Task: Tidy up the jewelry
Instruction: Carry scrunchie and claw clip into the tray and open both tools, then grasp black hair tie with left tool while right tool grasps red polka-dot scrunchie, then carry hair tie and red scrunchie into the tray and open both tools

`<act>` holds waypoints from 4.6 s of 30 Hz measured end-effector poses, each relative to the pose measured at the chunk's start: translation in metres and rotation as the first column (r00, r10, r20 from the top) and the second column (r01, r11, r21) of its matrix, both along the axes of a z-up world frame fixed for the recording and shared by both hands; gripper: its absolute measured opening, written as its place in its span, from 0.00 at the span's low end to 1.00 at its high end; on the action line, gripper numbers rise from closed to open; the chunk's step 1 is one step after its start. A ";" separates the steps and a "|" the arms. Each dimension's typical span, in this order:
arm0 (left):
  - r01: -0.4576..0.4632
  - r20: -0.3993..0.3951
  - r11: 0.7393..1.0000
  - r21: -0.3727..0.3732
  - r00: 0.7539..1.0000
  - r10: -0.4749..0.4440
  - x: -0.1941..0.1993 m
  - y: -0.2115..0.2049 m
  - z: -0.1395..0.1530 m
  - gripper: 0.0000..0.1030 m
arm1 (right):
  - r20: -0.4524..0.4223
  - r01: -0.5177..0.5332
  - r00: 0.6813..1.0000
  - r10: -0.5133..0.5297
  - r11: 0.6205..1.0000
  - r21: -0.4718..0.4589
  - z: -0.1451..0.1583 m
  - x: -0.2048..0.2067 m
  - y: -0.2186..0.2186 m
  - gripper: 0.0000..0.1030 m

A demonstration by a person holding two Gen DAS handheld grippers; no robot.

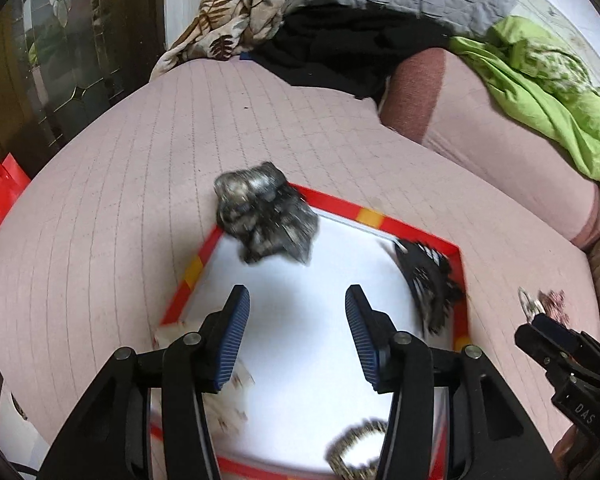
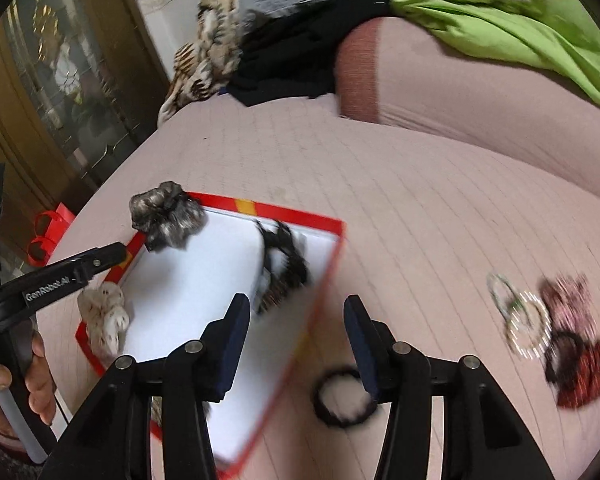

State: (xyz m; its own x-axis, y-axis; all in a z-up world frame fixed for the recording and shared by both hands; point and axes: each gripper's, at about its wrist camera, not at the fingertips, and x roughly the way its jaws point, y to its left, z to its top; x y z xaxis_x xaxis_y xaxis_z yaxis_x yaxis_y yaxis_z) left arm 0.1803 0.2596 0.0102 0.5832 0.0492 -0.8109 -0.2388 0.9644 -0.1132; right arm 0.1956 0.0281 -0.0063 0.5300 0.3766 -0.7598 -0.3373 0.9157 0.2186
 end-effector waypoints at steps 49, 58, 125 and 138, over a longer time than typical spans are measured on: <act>0.378 -0.160 0.925 0.034 0.916 -0.369 -0.033 -0.227 -0.069 0.47 | 0.007 0.349 0.936 -0.351 0.933 0.090 -0.040 -0.078 -0.256 0.53; 0.426 -0.188 0.904 0.030 0.891 -0.413 -0.001 -0.237 -0.096 0.47 | 0.027 0.261 0.965 -0.260 0.963 -0.068 -0.059 0.008 -0.238 0.53; 0.422 -0.013 0.903 -0.081 0.905 -0.425 -0.128 -0.214 -0.023 0.08 | -0.171 0.248 0.957 -0.236 0.967 0.054 -0.077 -0.138 -0.237 0.11; 0.402 0.000 0.912 -0.078 0.915 -0.403 -0.128 -0.208 -0.018 0.08 | 0.000 0.257 0.966 -0.259 0.958 0.125 -0.011 -0.163 -0.238 0.05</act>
